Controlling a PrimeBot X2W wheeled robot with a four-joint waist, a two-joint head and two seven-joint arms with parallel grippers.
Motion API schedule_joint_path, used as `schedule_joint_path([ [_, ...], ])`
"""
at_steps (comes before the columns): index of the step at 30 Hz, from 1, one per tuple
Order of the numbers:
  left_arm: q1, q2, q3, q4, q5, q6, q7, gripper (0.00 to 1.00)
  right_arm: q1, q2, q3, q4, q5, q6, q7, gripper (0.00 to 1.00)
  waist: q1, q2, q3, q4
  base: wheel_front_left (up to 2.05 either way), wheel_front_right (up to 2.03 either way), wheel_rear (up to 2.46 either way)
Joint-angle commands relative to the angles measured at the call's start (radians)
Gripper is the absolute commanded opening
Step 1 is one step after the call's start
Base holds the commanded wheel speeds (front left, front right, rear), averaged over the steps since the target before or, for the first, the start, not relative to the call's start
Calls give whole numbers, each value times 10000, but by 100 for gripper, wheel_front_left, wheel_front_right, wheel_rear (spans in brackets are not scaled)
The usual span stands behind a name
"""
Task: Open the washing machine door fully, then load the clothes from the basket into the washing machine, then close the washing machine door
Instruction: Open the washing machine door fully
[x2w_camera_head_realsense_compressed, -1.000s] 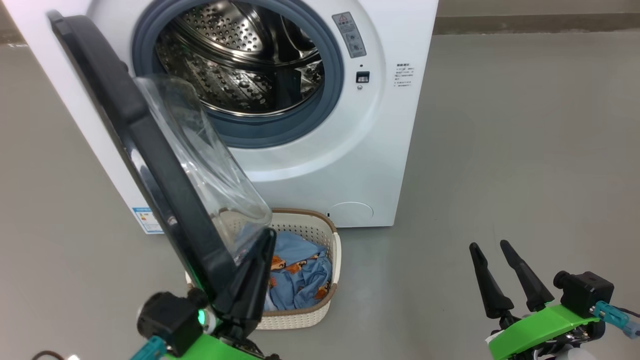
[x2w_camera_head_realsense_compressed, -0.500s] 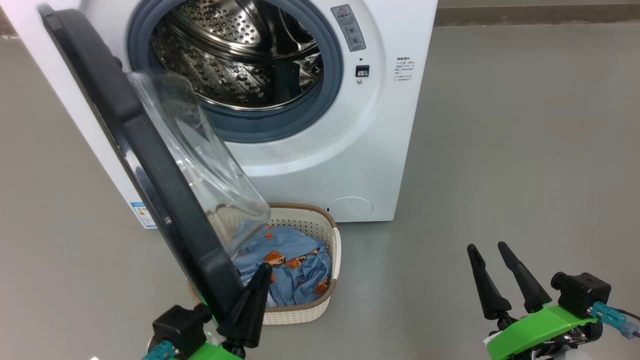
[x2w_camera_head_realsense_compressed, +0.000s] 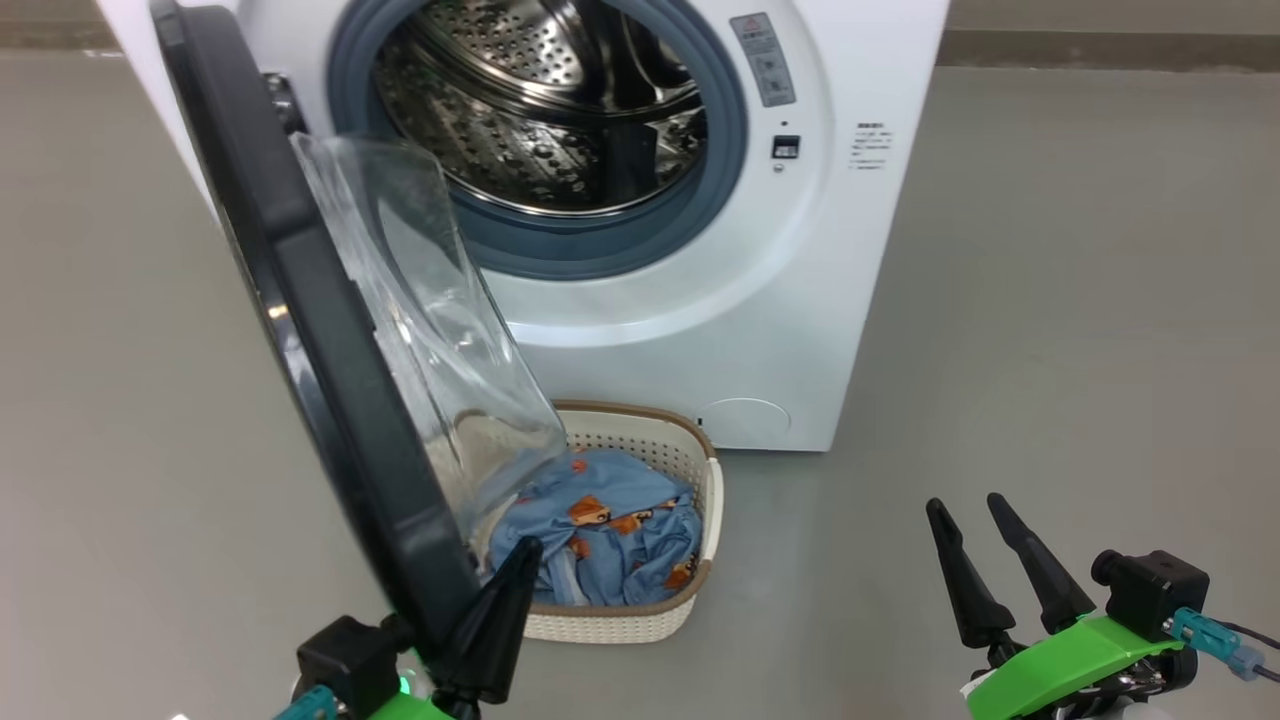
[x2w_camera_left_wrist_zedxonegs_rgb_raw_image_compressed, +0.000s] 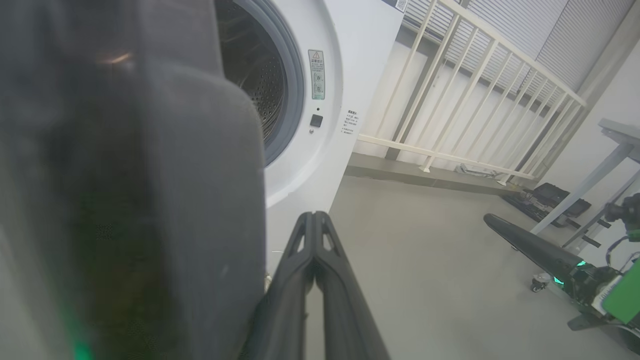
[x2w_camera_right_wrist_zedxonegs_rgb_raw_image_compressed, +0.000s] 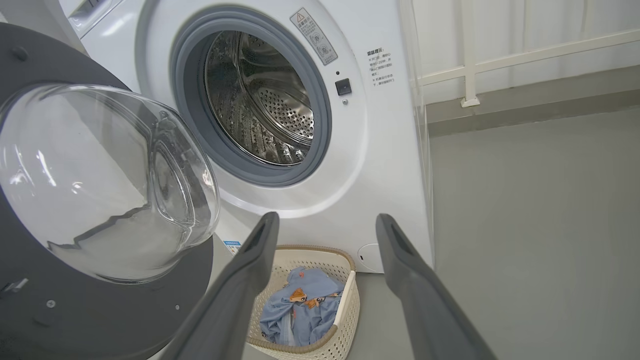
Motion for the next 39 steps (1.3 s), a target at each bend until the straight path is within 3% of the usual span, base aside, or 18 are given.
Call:
schedule_joint_path([
  [1, -381, 403, 776, -86, -117, 249, -119, 0, -335, -55, 258, -203, 76, 16, -122, 100, 0, -1, -47, 210, 0, 0, 0],
  [20, -90, 1164, 1631, -393, -357, 822, 123, 0, -282, 35, 200, -153, 102, 16, -122, 100, 0, -1, -129, 1589, 0, 0, 0],
  [30, -821, 1989, 2403, 22, -493, 1055, 513, 0, -369, 152, 97, -157, 51, 16, -122, 100, 0, -1, 82, 2137, 0, 0, 0],
  [39, -1790, 2809, 3005, 1013, -747, 966, 853, 0, -614, 244, -31, -226, -93, 16, -122, 100, 0, -1, 550, 2465, 0, 0, 0],
])
